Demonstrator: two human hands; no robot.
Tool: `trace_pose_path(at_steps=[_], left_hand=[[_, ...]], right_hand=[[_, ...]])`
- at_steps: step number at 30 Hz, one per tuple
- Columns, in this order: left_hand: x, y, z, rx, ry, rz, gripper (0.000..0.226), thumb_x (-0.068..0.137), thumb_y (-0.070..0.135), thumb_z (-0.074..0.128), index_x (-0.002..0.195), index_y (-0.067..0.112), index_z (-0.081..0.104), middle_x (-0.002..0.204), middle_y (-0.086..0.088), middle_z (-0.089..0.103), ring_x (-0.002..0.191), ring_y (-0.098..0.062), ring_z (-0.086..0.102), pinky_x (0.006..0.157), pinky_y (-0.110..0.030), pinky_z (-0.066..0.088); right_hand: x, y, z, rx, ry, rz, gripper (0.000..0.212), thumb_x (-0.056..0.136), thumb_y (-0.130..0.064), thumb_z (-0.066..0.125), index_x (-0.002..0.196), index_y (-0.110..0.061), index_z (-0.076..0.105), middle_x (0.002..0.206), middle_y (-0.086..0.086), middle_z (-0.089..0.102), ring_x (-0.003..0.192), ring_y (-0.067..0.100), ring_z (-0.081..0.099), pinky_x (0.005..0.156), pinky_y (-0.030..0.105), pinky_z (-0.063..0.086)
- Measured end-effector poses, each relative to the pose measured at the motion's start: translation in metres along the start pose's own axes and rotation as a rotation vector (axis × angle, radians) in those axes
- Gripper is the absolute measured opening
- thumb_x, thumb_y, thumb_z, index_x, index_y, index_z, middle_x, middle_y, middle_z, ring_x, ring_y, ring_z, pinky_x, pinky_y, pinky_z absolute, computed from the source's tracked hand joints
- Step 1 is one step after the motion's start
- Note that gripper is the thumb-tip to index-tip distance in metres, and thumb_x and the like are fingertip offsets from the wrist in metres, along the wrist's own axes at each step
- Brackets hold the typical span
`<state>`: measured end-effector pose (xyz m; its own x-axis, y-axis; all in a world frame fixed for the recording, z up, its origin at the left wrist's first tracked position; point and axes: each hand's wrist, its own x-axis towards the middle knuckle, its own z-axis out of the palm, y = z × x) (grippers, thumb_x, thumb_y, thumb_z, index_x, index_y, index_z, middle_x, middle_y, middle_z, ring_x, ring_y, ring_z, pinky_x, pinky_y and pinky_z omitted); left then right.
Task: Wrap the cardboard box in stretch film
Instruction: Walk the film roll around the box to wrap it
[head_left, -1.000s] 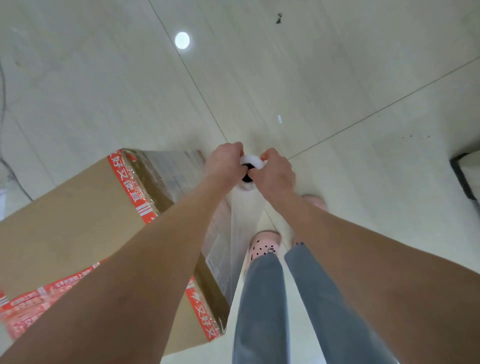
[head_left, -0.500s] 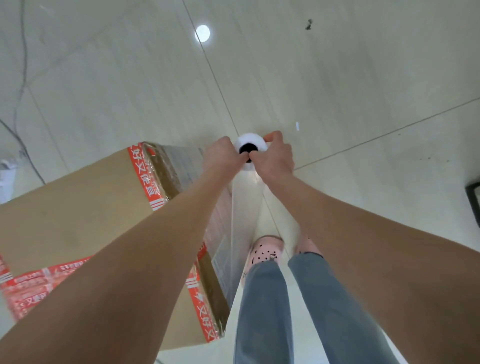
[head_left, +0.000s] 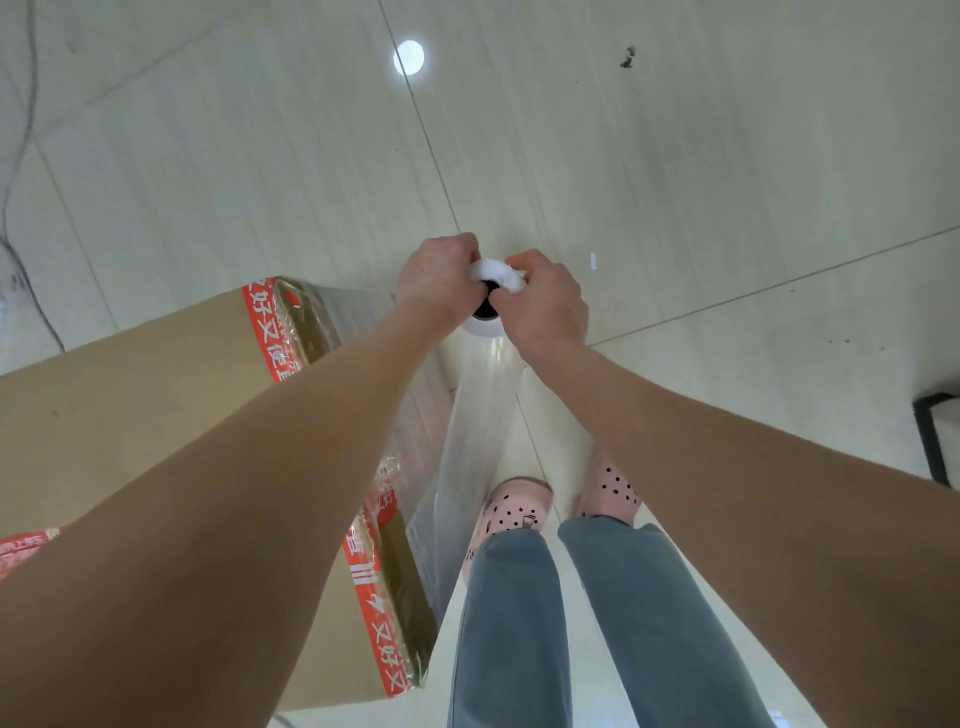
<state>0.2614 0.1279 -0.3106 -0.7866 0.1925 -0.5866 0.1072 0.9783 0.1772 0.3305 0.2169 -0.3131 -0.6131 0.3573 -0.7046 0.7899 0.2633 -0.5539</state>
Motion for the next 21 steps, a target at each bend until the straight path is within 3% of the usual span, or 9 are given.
trace_pose_path(at_steps=[5,10,13,15,21], left_hand=[[0.012,-0.011,-0.007,-0.204,0.069,-0.175,0.014,0.076,0.020,0.060,0.088,0.013,0.058,0.092,-0.008,0.064,0.085,-0.028,0.063,0.065,-0.030,0.046],[0.018,-0.025,-0.018,-0.324,0.080,-0.306,0.013,0.073,0.020,0.062,0.080,0.011,0.054,0.087,-0.010,0.067,0.076,-0.029,0.068,0.068,-0.037,0.056],[0.020,-0.024,-0.018,-0.297,0.040,-0.321,0.015,0.073,0.017,0.062,0.071,0.013,0.048,0.076,-0.007,0.062,0.070,-0.028,0.064,0.057,-0.034,0.050],[0.022,-0.019,-0.017,-0.249,0.028,-0.332,0.017,0.074,0.017,0.061,0.070,0.014,0.045,0.068,-0.001,0.051,0.068,-0.024,0.055,0.048,-0.027,0.037],[0.026,-0.017,-0.018,-0.217,0.013,-0.350,0.011,0.077,0.015,0.059,0.081,0.011,0.049,0.069,-0.001,0.048,0.071,-0.024,0.052,0.053,-0.027,0.035]], right_hand=[[0.011,-0.018,0.005,0.043,-0.026,0.029,0.043,0.084,-0.025,0.058,0.125,-0.026,0.047,0.115,0.002,0.056,0.086,0.021,0.058,0.071,0.030,0.045],[0.018,-0.039,0.010,0.141,-0.089,-0.019,0.032,0.087,-0.016,0.053,0.118,-0.026,0.057,0.092,-0.006,0.056,0.083,0.017,0.054,0.076,0.028,0.047],[0.021,-0.042,0.011,0.141,-0.088,-0.033,0.027,0.084,-0.010,0.049,0.101,-0.024,0.063,0.087,-0.004,0.060,0.078,0.019,0.056,0.066,0.030,0.045],[0.023,-0.042,0.011,0.129,-0.104,-0.039,0.026,0.081,-0.006,0.047,0.095,-0.020,0.063,0.086,-0.001,0.064,0.073,0.019,0.056,0.058,0.028,0.042],[0.025,-0.046,0.008,0.117,-0.134,-0.050,0.020,0.081,-0.004,0.045,0.087,-0.017,0.059,0.068,-0.008,0.052,0.058,0.010,0.047,0.049,0.023,0.034]])
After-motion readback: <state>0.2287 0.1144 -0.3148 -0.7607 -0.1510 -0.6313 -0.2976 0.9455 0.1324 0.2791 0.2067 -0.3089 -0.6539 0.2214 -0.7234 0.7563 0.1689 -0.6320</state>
